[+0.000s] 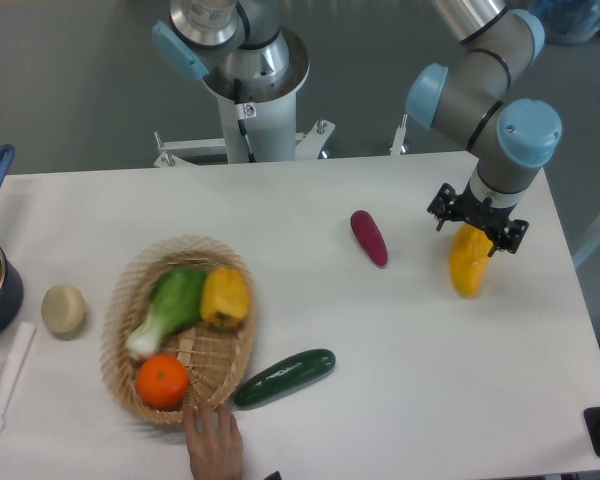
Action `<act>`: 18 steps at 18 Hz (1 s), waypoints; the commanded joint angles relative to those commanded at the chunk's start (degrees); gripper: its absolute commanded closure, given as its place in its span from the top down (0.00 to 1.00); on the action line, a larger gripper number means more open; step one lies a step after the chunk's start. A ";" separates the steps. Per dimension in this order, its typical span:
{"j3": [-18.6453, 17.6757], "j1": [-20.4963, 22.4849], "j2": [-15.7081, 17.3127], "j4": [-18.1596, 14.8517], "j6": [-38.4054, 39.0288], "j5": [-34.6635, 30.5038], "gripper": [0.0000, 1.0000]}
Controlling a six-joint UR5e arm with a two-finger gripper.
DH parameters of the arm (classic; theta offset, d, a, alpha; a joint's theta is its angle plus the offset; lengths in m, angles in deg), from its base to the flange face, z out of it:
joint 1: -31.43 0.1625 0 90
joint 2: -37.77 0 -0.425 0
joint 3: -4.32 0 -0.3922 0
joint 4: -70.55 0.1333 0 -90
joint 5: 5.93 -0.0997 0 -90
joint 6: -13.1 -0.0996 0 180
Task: Place the mango on the table
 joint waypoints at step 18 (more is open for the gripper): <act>10.12 9.13 8.70 -4.13 -25.47 1.93 1.00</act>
